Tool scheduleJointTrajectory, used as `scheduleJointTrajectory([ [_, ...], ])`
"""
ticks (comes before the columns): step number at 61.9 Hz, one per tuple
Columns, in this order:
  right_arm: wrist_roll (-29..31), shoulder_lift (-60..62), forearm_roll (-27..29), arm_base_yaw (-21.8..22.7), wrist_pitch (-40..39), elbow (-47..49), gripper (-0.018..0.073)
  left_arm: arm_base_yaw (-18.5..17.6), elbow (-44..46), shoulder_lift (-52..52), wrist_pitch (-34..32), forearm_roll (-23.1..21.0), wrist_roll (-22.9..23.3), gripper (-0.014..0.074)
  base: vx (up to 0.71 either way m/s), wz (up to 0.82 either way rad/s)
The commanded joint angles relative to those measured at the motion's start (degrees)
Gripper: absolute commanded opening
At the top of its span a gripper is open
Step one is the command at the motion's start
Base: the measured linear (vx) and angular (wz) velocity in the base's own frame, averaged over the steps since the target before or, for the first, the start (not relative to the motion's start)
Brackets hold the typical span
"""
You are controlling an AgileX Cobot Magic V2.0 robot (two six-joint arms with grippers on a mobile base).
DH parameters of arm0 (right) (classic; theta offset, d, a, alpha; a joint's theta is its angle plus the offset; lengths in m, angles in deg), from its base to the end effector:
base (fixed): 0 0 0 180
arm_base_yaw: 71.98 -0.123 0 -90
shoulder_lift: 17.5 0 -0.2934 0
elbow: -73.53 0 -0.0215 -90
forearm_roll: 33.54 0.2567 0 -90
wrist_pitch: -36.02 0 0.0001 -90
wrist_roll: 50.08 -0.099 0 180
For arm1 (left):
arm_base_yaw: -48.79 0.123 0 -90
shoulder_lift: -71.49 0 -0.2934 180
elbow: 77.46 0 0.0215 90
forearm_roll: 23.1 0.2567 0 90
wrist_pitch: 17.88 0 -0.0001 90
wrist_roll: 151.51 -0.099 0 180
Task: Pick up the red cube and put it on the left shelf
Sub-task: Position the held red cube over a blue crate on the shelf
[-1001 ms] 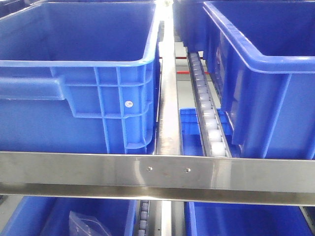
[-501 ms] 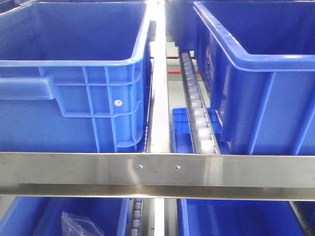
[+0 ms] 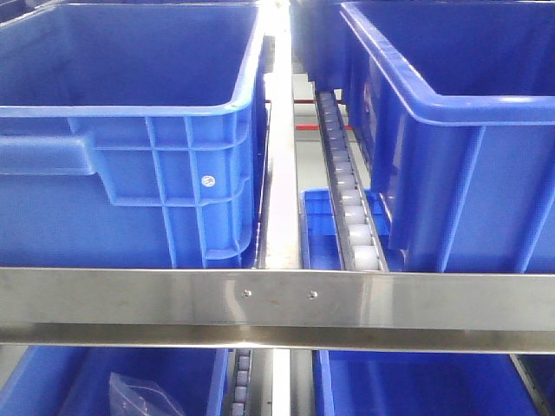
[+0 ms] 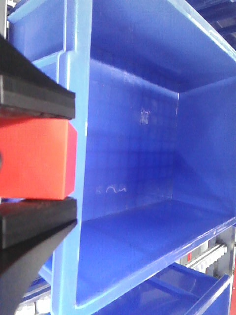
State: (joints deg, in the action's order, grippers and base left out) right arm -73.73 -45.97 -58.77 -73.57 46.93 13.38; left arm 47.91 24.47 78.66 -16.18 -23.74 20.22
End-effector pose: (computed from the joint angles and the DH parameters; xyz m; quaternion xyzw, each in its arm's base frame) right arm 0.0959 -0.0054 0.2758 0.0080 0.7574 -0.0282 0.6523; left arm 0.0618 -0.0010 0.2075 0.0512 0.6861 0.0426 0.7245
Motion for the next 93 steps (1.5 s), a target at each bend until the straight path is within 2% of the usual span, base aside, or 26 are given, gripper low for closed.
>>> scheduleJointTrajectory([
  [1,0.38,-0.52,-1.2,0.37,-4.22,1.65,0.0057,-0.31,-1.26,0.23,-5.18,-0.27,-0.03,0.0106,0.0,0.0],
  [85,0.38,-0.52,-1.2,0.37,-4.21,1.65,0.0057,-0.31,-1.26,0.23,-5.18,-0.27,-0.03,0.0106,0.0,0.0],
  [93,0.38,-0.91,-1.2,0.37,-7.66,1.76,0.0057,-0.31,-1.26,0.23,-5.18,-0.27,-0.03,0.0106,0.0,0.0],
])
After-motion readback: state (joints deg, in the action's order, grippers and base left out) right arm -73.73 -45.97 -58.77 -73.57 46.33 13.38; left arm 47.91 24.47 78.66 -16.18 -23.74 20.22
